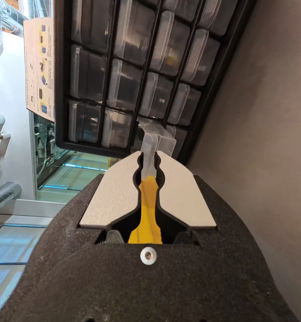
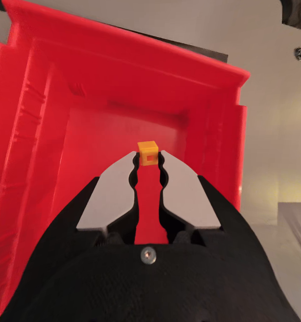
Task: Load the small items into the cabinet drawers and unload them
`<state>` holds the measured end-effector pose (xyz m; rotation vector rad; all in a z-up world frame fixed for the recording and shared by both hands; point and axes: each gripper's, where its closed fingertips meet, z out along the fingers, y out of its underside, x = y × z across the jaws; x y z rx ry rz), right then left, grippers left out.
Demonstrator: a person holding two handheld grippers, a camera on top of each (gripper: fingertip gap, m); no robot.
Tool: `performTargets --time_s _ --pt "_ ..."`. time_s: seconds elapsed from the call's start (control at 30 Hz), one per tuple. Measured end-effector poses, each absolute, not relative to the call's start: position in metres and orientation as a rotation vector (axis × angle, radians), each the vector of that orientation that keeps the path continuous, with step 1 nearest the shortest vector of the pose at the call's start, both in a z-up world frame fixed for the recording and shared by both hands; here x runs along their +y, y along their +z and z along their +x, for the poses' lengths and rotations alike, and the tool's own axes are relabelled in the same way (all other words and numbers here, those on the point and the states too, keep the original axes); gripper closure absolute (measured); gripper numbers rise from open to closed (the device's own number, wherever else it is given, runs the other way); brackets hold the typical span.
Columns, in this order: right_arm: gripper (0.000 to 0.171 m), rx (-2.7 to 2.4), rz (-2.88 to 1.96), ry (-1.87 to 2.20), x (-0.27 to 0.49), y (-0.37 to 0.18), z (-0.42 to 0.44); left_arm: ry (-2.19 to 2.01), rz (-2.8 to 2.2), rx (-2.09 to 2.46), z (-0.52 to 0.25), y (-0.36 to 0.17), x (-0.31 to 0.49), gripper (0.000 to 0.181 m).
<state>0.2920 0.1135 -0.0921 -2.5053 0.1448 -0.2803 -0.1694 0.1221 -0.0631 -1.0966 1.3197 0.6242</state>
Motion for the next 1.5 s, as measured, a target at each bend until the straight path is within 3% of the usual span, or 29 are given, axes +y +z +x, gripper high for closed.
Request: performTargets --time_s 0.53,0.6,0.7,1.03,1.3,1.5 --pt "0.149 0.199 -2.601 -0.182 0.135 -0.144 0.281 0.703 -1.046 1.329 -0.161 -0.063 0.131 0.171" --pt "0.141 0.206 -2.580 -0.201 0.136 -0.142 0.285 0.719 -1.032 1.330 -0.157 -0.061 0.138 0.171" --pt "0.131 0.205 -2.497 -0.133 0.135 -0.123 0.284 0.729 -1.045 1.329 -0.153 -0.061 0.151 0.172" --pt "0.133 0.150 -2.191 -0.174 0.123 -0.020 0.277 0.801 -1.047 1.328 -0.149 -0.060 0.174 0.173" --pt "0.133 0.045 -2.115 -0.259 0.114 0.020 0.255 0.836 -1.071 1.320 -0.144 -0.060 0.191 0.173" --pt "0.133 -0.062 -1.984 -0.076 0.123 0.050 0.210 0.877 -1.063 1.315 -0.144 -0.060 0.192 0.172"
